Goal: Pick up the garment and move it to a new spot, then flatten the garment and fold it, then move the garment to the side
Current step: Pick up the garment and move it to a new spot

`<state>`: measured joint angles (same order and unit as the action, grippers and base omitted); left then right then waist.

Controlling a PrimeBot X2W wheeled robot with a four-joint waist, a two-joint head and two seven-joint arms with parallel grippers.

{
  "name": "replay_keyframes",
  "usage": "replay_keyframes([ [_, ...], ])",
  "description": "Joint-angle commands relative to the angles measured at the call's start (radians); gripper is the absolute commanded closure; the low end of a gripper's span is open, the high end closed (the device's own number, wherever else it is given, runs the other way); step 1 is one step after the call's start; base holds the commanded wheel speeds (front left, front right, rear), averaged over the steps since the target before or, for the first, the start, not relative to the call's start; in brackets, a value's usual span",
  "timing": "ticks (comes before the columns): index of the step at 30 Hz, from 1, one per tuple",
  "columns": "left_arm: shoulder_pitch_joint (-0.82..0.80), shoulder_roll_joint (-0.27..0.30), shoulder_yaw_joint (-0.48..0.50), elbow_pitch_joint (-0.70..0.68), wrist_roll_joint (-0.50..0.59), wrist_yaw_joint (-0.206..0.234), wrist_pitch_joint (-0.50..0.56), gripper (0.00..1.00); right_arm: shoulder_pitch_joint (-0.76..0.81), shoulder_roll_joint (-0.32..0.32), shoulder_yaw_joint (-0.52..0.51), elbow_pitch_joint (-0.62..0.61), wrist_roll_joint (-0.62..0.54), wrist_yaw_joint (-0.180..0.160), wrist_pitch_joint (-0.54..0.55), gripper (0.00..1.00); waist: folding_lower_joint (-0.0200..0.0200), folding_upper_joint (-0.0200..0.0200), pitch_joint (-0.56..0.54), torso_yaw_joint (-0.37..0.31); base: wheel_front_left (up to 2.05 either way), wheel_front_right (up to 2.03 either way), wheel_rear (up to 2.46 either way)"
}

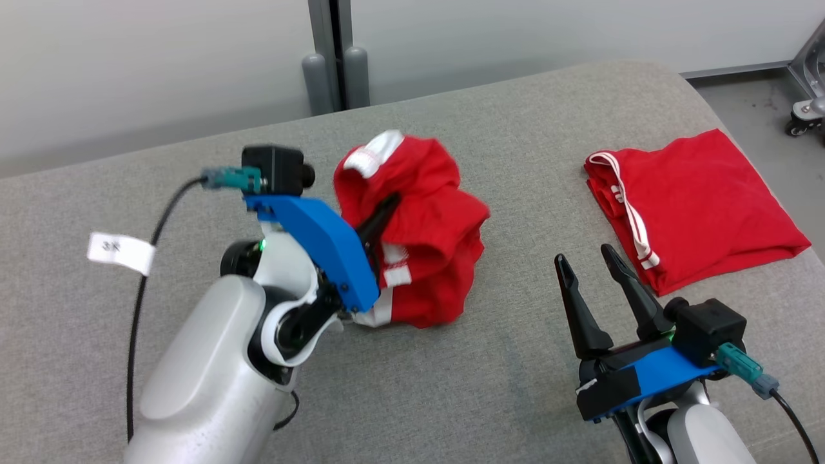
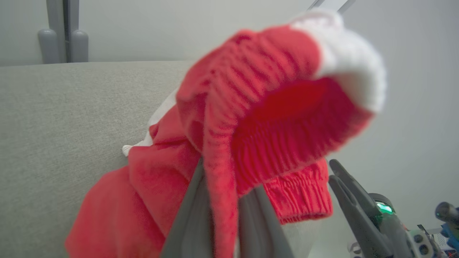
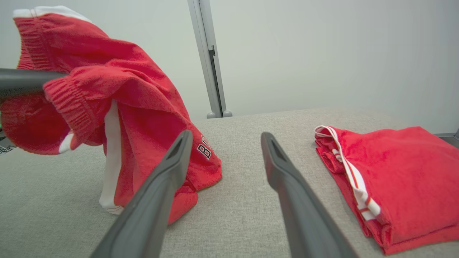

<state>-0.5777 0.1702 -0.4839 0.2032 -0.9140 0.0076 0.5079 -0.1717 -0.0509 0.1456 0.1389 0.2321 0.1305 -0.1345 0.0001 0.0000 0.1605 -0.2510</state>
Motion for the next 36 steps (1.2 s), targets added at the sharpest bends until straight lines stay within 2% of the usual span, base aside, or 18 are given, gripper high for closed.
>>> replay_keyframes([
  [1, 0.028, -0.008, -0.004, 0.067, 0.013, -0.004, -0.032, 1.00, -0.012, 0.000, 0.002, 0.002, 0.007, 0.001, -0.007, 0.00, -0.0001, 0.0000, 0.006, -0.003, 0.00, 0.00, 0.00],
  [2, 0.036, -0.014, -0.007, 0.103, 0.023, -0.001, -0.050, 1.00, -0.014, 0.001, 0.001, 0.004, 0.007, 0.001, -0.008, 0.00, -0.0001, 0.0000, 0.008, -0.003, 0.00, 0.00, 0.00],
  [3, 0.041, -0.016, -0.009, 0.143, 0.037, 0.008, -0.074, 0.64, -0.017, 0.000, -0.001, 0.006, 0.007, 0.001, -0.010, 0.00, -0.0001, 0.0000, 0.009, -0.002, 0.00, 0.00, 0.00],
  [4, 0.046, -0.017, -0.011, 0.179, 0.048, 0.011, -0.097, 0.16, -0.020, 0.001, -0.002, 0.007, 0.005, 0.001, -0.011, 0.00, -0.0001, 0.0000, 0.010, -0.001, 0.00, 0.00, 0.00],
  [5, 0.052, -0.021, -0.013, 0.212, 0.057, 0.014, -0.117, 0.00, -0.021, 0.001, -0.003, 0.008, 0.002, 0.001, -0.011, 0.00, -0.0001, 0.0000, 0.009, 0.001, 0.00, 0.00, 0.00],
  [10, 0.065, -0.032, -0.016, 0.321, 0.086, 0.007, -0.210, 0.00, -0.007, 0.000, -0.014, 0.006, -0.012, 0.001, -0.001, 0.00, -0.0001, 0.0000, -0.014, 0.028, 0.00, 0.00, 0.00],
  [13, 0.074, -0.031, -0.018, 0.323, 0.095, -0.017, -0.256, 0.00, 0.004, 0.000, -0.020, 0.001, -0.019, 0.001, 0.005, 0.00, -0.0001, 0.0000, -0.028, 0.043, 0.00, 0.00, 0.00],
  [15, 0.090, -0.022, -0.017, 0.307, 0.108, -0.042, -0.313, 0.00, 0.012, 0.000, -0.026, -0.007, -0.024, 0.001, 0.012, 0.00, -0.0001, 0.0000, -0.043, 0.059, 0.00, 0.00, 0.00],
  [18, 0.120, 0.005, -0.005, 0.274, 0.132, -0.055, -0.408, 0.00, 0.027, 0.000, -0.037, -0.020, -0.034, 0.001, 0.025, 0.00, -0.0001, 0.0000, -0.065, 0.084, 0.00, 0.00, 0.00],
  [27, 0.292, 0.092, 0.033, 0.151, 0.236, -0.003, -0.689, 0.00, 0.092, 0.000, -0.082, -0.060, -0.054, 0.001, 0.063, 0.00, -0.0001, 0.0000, -0.118, 0.161, 0.00, 0.00, 0.00],
  [33, 0.408, 0.142, 0.091, 0.092, 0.280, 0.054, -0.761, 0.00, 0.129, 0.000, -0.113, -0.074, -0.066, 0.001, 0.086, 0.00, -0.0001, 0.0000, -0.142, 0.189, 0.00, 0.00, 0.00],
  [36, 0.451, 0.156, 0.131, 0.056, 0.306, 0.065, -0.771, 0.00, 0.144, 0.000, -0.129, -0.073, -0.068, 0.001, 0.089, 0.00, -0.0001, 0.0000, -0.146, 0.200, 0.00, 0.00, 0.00],
])
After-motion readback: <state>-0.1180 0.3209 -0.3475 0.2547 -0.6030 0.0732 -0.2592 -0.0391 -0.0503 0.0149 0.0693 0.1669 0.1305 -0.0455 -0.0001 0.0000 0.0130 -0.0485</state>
